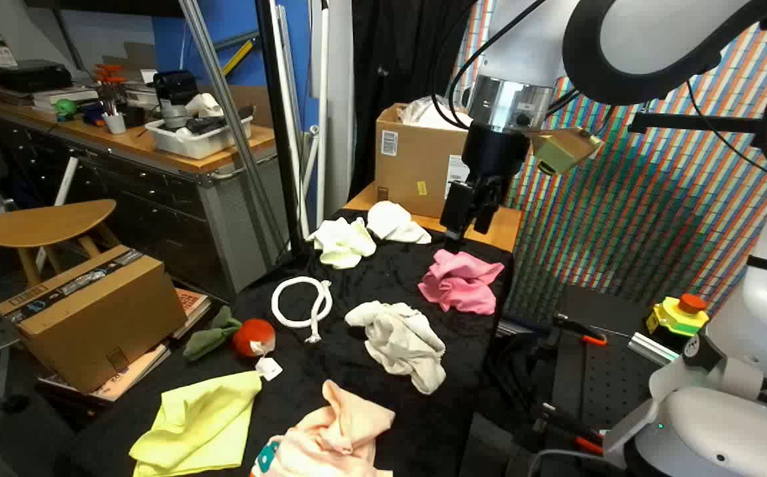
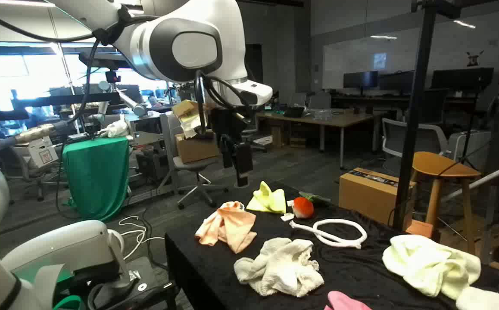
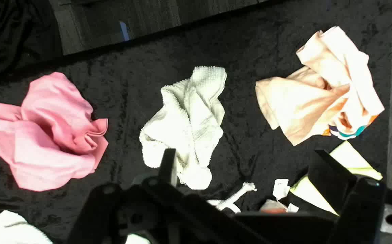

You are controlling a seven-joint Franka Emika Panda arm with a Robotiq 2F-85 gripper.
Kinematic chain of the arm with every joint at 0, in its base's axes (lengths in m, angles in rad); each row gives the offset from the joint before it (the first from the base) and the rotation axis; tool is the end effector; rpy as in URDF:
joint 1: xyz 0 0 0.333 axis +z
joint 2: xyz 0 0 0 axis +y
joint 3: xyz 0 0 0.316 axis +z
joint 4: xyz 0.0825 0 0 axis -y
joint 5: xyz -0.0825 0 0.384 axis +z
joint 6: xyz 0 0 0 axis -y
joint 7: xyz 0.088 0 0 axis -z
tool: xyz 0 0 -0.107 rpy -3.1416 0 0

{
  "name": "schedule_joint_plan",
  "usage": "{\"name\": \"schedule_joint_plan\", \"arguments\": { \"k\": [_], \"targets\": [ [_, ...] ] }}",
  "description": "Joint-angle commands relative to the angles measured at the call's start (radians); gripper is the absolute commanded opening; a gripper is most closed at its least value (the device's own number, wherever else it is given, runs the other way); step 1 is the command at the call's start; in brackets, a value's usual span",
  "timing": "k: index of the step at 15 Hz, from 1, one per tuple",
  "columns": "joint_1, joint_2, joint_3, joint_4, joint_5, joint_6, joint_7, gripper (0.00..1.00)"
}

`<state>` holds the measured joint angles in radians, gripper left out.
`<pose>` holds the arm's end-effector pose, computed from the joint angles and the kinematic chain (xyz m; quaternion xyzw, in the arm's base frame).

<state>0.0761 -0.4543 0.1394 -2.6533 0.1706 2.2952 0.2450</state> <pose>0.3835 0.0860 0.3946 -0.9955 0.0737 -0.0385 0.0456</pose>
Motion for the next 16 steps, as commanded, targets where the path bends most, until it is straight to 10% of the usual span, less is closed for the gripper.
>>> {"name": "schedule_joint_plan", "arguments": {
  "k": [1, 7, 16],
  "targets": [
    [0.004, 0.000, -0.005, 0.003, -0.003, -0.002, 0.002, 1.00],
    [-0.015, 0.108, -0.009, 0.058, -0.037, 0.038, -0.015, 1.00],
    [-0.028, 0.583, -0.024, 0.242, -0.225, 0.277, 0.008, 1.00]
  ]
}}
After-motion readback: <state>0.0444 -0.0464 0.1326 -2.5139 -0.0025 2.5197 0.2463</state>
